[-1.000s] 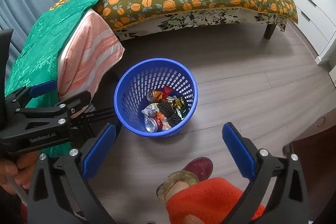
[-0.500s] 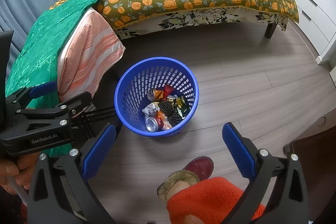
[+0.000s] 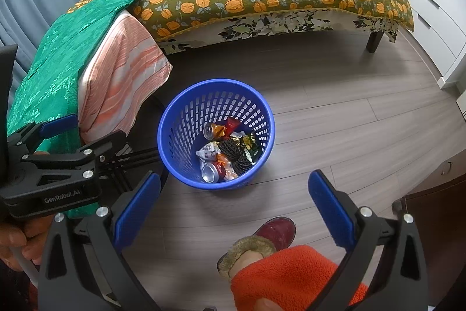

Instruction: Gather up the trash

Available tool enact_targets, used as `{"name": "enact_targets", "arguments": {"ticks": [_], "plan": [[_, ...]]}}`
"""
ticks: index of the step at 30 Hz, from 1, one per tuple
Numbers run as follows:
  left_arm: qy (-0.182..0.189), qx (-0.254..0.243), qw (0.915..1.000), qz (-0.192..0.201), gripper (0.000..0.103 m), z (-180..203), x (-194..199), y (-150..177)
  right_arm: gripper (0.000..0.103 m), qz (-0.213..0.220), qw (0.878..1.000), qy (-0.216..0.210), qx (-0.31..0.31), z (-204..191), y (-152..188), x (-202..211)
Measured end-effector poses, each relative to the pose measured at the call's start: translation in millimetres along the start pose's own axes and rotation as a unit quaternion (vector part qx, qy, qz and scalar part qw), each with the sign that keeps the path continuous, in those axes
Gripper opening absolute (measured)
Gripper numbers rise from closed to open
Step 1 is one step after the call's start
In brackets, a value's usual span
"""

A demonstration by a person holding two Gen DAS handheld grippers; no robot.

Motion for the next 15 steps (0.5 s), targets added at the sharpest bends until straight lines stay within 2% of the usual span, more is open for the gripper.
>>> {"name": "enact_targets", "arguments": {"ticks": [15], "plan": [[-0.005,-0.001,1.0,-0.003,0.098,-0.1,-1.8,2.5,0.098,0.001,1.0,0.009,-0.003,4.3,-0.3,0.3]]}}
Point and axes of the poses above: each gripper's, at about its wrist camera, not at the fingertips, and x roughly against the way its jaws point, z to its right, y to its underside, the point moved 10 cm from there along -x, roughly the way its jaws point, and after that the axes turned 10 degrees about -x, right-handed, at the moved point
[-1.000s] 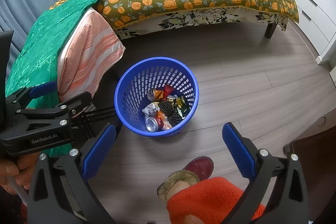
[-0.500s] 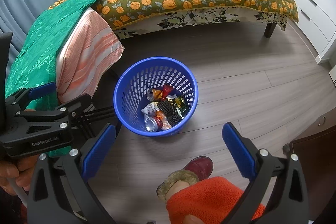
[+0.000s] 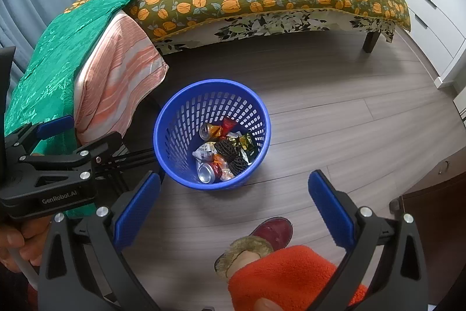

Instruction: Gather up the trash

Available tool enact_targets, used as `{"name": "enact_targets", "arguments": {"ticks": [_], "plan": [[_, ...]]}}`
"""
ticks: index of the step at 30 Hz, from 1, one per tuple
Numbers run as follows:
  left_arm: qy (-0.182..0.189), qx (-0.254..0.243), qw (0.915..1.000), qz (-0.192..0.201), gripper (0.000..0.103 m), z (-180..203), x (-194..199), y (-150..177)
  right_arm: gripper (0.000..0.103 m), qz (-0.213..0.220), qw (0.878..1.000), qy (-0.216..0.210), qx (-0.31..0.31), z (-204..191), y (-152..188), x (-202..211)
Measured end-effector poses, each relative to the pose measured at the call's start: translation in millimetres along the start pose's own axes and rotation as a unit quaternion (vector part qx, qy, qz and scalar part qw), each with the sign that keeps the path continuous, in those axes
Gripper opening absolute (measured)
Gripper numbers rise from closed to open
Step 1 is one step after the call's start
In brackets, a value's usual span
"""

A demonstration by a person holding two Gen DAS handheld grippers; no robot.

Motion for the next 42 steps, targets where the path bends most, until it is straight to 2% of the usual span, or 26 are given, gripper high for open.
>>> {"name": "enact_targets", "arguments": {"ticks": [27,34,42], "plan": [[-0.002,0.0,1.0,-0.002,0.098,-4.6,-1.2,0.8,0.098,-0.002,1.0,0.002,0.0,1.0,0.7,-0.7],[-0.006,-0.003,0.9998,0.016,0.095,-4.5,4.5,-1.7,0.098,-0.002,1.0,0.002,-0.001,2.8,1.5,-1.2],[-0.001,-0.004,1.0,0.0,0.097,-1.5,3.8,0.2,0.098,0.0,1.0,0.006,-0.004,5.6,2.4,0.8]]}}
Point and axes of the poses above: each gripper's, at about its wrist camera, not at the fingertips, and x roughly against the way its jaws point, z to its right, y to its underside, the point moved 10 cm from there along -x, roughly the way its jaws point, and after that the axes turned 10 degrees about -x, right-handed, at the moved point
